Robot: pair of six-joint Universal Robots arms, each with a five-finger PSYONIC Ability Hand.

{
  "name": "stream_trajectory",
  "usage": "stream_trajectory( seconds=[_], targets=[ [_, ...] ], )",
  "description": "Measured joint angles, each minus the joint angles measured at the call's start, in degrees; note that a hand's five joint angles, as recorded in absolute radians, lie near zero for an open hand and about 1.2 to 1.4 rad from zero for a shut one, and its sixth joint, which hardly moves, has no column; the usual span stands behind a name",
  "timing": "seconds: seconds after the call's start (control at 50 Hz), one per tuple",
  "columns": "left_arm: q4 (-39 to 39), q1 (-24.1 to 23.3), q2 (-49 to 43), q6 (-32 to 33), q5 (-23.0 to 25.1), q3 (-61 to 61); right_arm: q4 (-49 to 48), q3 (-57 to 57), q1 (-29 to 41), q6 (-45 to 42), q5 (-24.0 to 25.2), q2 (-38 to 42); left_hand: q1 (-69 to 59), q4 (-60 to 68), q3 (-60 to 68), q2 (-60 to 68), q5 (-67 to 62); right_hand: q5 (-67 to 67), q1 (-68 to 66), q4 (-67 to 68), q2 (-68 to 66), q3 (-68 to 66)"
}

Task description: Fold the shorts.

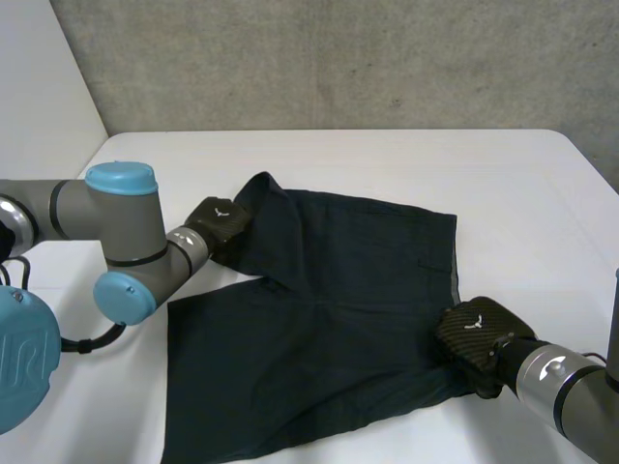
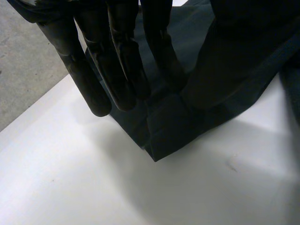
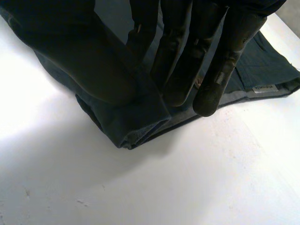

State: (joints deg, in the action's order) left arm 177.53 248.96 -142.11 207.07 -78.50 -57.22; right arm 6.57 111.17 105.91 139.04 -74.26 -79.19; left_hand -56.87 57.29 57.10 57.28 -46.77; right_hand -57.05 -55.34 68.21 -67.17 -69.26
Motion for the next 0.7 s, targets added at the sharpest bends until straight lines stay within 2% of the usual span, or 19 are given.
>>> stream_trajectory(
  seconds=[0.14, 0.26, 0.44, 0.6, 0.62, 0.64, 0.66, 0.7],
  targets=[
    [0.1, 0.0, -1.3, 0.6, -0.5, 0.4, -0.3, 0.3, -0.6, 0.0, 0.0, 0.0, -6.0, 11.0, 10.6, 10.7, -9.3, 0.0, 0.0, 0.0, 0.0, 0.0],
    [0.1, 0.0, -1.0, 1.7, -2.8, -0.6, -0.7, 0.3, -0.5, 0.0, 0.0, 0.0, -6.0, 11.5, 10.9, 11.0, -9.4, 0.0, 0.0, 0.0, 0.0, 0.0],
    [0.2, 0.2, 6.1, 2.9, -16.4, -8.9, -0.9, 0.2, -0.4, 1.2, 0.0, 0.0, -6.0, 11.5, 10.9, 11.0, -9.4, 0.0, 0.0, 0.0, 0.0, 0.0],
    [-0.1, -2.5, 8.3, 2.8, -19.0, -12.9, -0.9, 0.1, -0.4, 2.5, 0.1, 0.0, -6.0, 11.5, 11.1, 11.2, -9.4, 0.0, 0.0, 0.0, 0.0, 0.0],
    [-0.1, -2.6, 8.4, 2.8, -19.0, -12.9, -0.9, 0.1, -0.4, 2.5, 0.2, 0.0, -2.7, 8.6, 8.1, 7.3, -6.6, 0.0, 0.0, 0.0, 0.0, 0.0],
    [-0.1, -3.0, 8.9, 2.7, -18.9, -13.0, -0.9, 0.1, -0.4, 2.7, 0.2, 0.0, 12.7, -5.2, -6.6, -6.7, 7.0, 0.0, 0.0, 0.0, 0.0, 0.0],
    [-0.1, -3.2, 9.2, 2.7, -18.9, -13.1, -0.9, 0.1, -0.4, 2.8, 0.3, 0.0, 12.7, -5.2, -6.6, -6.7, 7.0, 0.0, 0.0, 0.0, 0.0, 0.0],
    [-0.2, -3.5, 11.1, 2.4, -18.9, -13.5, -1.0, 0.0, -0.4, 3.4, 0.4, 0.0, 29.4, -27.1, -26.6, -27.4, 27.2, 0.0, 0.0, 0.0, 0.0, 0.0]
  ],
)
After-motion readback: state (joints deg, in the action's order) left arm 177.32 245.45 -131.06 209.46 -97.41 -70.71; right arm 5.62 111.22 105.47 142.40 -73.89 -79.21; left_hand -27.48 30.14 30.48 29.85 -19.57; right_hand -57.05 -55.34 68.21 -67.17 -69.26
